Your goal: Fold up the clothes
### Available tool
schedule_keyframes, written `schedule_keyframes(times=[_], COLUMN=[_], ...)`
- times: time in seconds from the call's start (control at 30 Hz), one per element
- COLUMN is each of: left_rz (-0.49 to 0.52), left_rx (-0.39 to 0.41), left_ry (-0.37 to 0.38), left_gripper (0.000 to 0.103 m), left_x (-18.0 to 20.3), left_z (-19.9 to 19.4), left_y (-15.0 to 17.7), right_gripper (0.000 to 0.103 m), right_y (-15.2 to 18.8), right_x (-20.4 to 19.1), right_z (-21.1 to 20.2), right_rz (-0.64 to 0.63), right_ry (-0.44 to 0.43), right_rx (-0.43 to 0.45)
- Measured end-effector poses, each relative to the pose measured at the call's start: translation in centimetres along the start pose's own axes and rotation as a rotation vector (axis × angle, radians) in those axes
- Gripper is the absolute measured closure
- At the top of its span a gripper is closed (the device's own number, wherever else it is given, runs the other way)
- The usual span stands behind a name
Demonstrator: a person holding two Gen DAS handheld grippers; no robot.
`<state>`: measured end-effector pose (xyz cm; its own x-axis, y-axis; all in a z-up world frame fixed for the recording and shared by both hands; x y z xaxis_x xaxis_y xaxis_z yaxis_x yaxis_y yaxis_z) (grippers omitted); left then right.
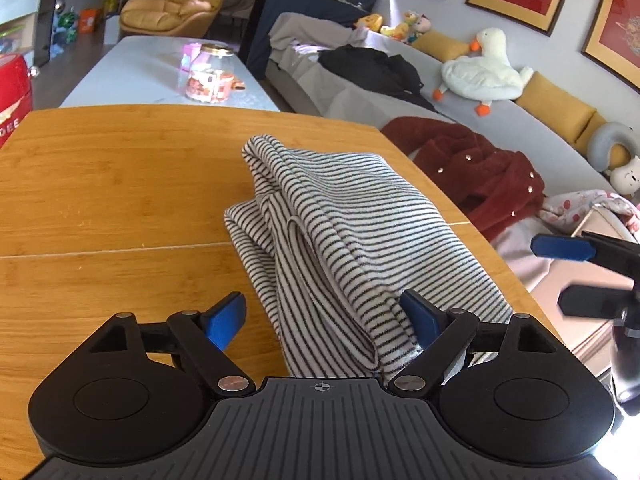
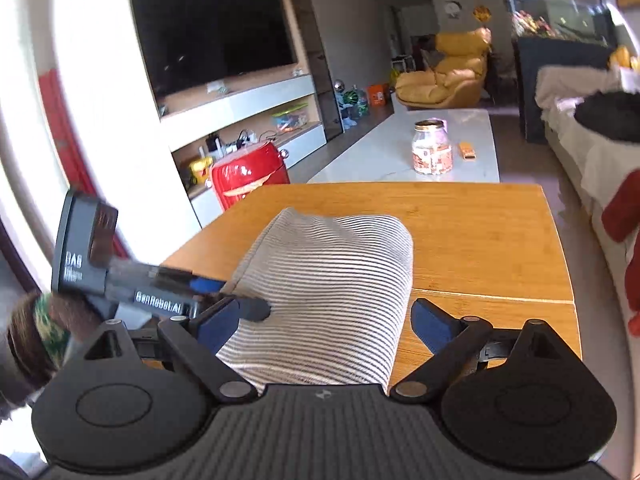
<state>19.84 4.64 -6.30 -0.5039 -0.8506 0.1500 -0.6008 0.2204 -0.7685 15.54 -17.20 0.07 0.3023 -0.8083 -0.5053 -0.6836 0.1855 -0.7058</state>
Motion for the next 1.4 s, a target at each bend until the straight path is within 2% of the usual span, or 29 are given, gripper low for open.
schedule_keyframes(times=[0.1, 0.27, 0.4, 0.47, 0.57, 0.67, 0.8, 1.03, 1.2, 1.3, 1.4], left_rz=[-0.004, -0.029, -0.068, -0.086, -0.083, -0.071, -0.103, -0.173, -0.218, -0.200, -0.097], left_rx=[-0.002, -0.008, -0.015, -0.020, -0.011, 0.006, 0.022, 0.066, 0.080, 0.075, 0.108], left_ry=[0.008, 0.034, 0.087, 0.130, 0.189, 0.177, 0.140, -0.009, -0.075, -0.102, -0.167], left_gripper=[0.014, 0.014, 0.014, 0.014, 0.020, 0.023, 0.025, 0.025, 0.025, 0.026, 0.026], left_x=[-0.1, -0.2, -0.4, -0.2, 0.3, 0.1, -2.6, -10.9, -15.6, -17.0, -16.9], left_z=[-0.1, -0.1, -0.1, 0.0, 0.2, 0.1, 0.1, -0.5, -0.6, -0.8, -2.5], left_y=[0.1, 0.6, 1.1, 1.6, 2.1, 2.1, 1.5, -0.3, -1.4, -2.2, -3.9], right_gripper=[0.009, 0.009, 0.007, 0.018, 0.019, 0.021, 0.023, 0.023, 0.022, 0.022, 0.020], right_y=[-0.7, 1.1, 2.2, 2.4, 2.3, 1.4, -0.4, -3.3, -4.9, -5.5, -5.8], right_x=[2.8, 5.1, 4.6, 3.8, 3.0, 2.1, 0.3, -3.4, -5.0, -4.9, -4.7], right_z=[1.9, 6.0, 7.6, 8.2, 8.9, 10.1, 13.8, 23.4, 27.8, 28.8, 29.5], right_rz=[0.128, 0.238, 0.208, 0.172, 0.128, 0.102, 0.047, 0.007, -0.029, -0.031, -0.032], right_ry=[-0.015, -0.011, -0.026, -0.049, -0.043, -0.046, -0.070, -0.147, -0.181, -0.195, -0.211], right_rx=[-0.040, -0.153, -0.191, -0.217, -0.226, -0.226, -0.230, -0.222, -0.210, -0.210, -0.208])
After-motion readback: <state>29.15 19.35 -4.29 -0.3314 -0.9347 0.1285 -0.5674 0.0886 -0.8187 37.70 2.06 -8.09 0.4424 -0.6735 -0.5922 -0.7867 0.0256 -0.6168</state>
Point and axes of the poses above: each gripper's, at about its wrist camera, not at the fingertips, and z roughly the way its jaws point, x to its right, y to its underside, the point moved 6 cm from there along z, roughly the way its jaws point, and after that the axes turned 13 degrees about z, right-handed, at the moved point
